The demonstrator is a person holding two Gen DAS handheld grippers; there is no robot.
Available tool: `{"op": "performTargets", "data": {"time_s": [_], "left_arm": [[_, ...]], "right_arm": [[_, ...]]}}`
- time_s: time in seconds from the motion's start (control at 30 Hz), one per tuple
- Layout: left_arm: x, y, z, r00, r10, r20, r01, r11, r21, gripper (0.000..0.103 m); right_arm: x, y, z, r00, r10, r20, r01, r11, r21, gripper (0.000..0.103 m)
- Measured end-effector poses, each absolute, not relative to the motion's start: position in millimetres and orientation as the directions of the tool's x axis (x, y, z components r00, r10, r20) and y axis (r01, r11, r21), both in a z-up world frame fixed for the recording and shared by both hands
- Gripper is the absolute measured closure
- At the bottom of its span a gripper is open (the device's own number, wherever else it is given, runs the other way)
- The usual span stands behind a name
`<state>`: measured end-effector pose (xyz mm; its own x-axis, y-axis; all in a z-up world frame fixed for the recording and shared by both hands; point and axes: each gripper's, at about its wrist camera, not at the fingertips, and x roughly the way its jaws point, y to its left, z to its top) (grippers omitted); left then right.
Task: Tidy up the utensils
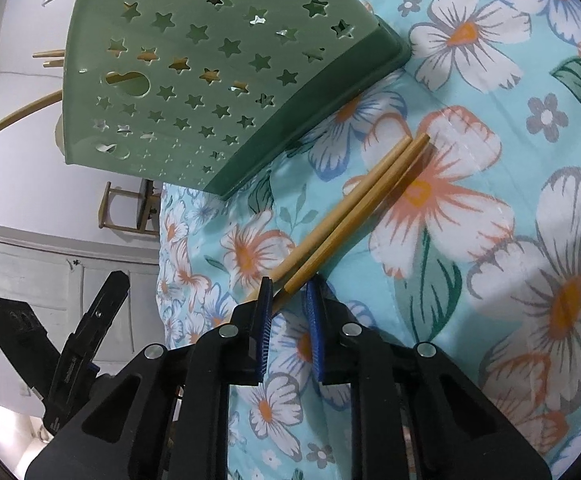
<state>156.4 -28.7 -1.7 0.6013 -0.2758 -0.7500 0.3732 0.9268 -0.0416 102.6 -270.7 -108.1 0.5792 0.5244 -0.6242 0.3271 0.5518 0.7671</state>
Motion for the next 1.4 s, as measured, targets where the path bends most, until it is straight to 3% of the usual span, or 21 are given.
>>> {"op": "performTargets", "data": {"time_s": [0.6,0.9,0.97,1.4], "left_arm": [[155.5,-38.1,-1.3,0.592,-0.282,-0.755,0.398,0.917,-0.031,0.014],[156.1,-39.9,-0.5,0.592,-0.283,-0.754,0.404,0.915,-0.026,0.014],[156.4,-40.0,-0.4,0.591,-0.283,-0.755,0.403,0.915,-0.028,0.014],[155.6,-40.9,-1.4,0.589,-0.287,-0.756,0.408,0.913,-0.028,0.014]], "right_arm": [[77.0,-272.5,-105.3,0.453,0.624,-0.637,0.3,0.566,0.768,0.086],[77.4,-274.2,-101.2,0.461,0.599,-0.655,0.321,0.575,0.753,0.084],[78.8,-274.6,-101.0,0.469,0.594,-0.654,0.327,0.571,0.753,0.078],[82.7,-281.8,-105.8,0.516,0.554,-0.653,0.385,0.531,0.755,0.08]]}}
